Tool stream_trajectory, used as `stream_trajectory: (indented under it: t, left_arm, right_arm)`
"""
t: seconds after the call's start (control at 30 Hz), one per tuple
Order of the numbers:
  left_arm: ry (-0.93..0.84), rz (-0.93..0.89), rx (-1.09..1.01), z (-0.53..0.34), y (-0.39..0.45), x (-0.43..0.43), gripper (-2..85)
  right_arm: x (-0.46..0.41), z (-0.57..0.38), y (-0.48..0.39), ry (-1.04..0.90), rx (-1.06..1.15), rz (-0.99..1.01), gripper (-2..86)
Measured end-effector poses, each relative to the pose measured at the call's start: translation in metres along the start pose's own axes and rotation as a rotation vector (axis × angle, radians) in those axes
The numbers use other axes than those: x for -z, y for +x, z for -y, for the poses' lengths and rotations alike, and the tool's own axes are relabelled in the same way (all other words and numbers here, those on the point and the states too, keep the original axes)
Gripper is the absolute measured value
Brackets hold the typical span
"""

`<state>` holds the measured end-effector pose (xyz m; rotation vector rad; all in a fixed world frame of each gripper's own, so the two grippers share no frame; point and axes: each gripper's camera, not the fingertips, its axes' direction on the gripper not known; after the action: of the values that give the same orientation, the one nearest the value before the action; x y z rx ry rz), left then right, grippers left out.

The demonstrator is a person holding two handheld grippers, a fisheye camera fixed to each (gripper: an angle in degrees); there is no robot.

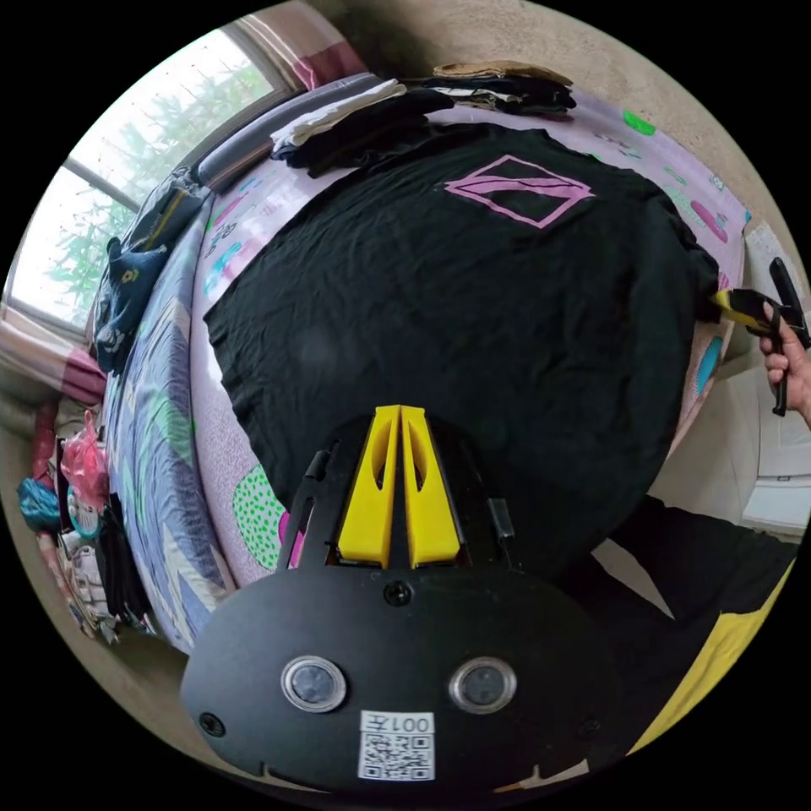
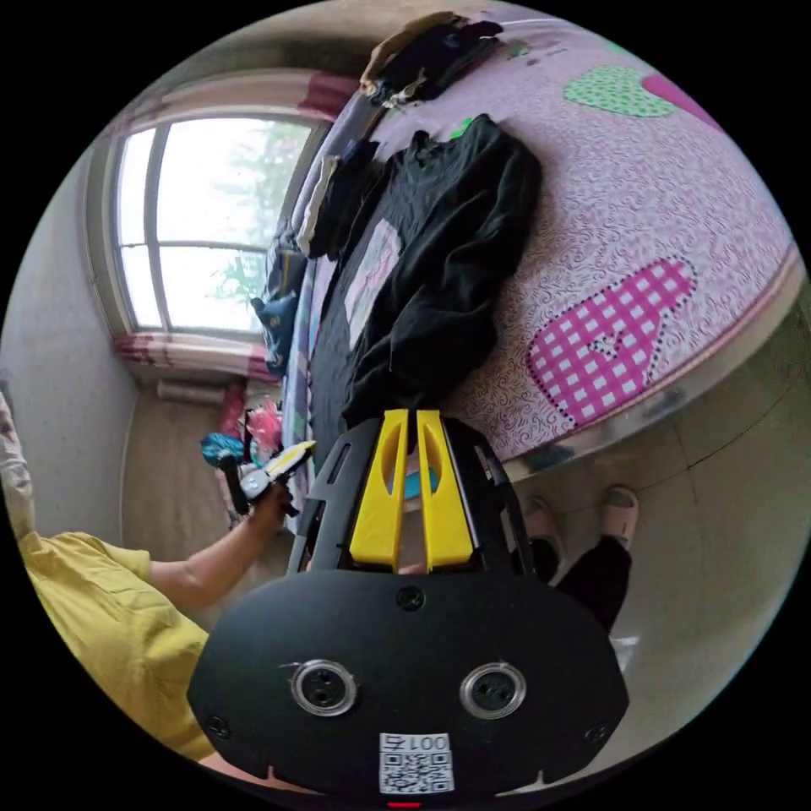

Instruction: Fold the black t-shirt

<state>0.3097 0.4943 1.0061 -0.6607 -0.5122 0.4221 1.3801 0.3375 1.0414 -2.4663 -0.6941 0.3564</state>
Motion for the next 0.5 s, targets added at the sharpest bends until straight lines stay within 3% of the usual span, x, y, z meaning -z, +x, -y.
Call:
stream_trajectory:
  t: [0.1, 0.27, 0.5]
  left_arm:
    - [-0.023, 0.053, -0.052, 0.004, -0.004, -0.021, -1.6]
    - [-0.056, 0.076, -0.106, 0.0, -0.014, -0.053, -1.5]
    - [-0.048, 0.087, -0.204, -0.002, -0.021, -0.083, -1.6]
  right_arm:
    - [0.027, -0.02, -0.011, 0.032, 0.015, -0.016, 1.4]
    - [0.082, -0.064, -0.063, -0.046, 0.169, -0.34, 1.0]
    - [0.092, -0.091, -0.049, -0.094, 0.073, -0.679, 0.7]
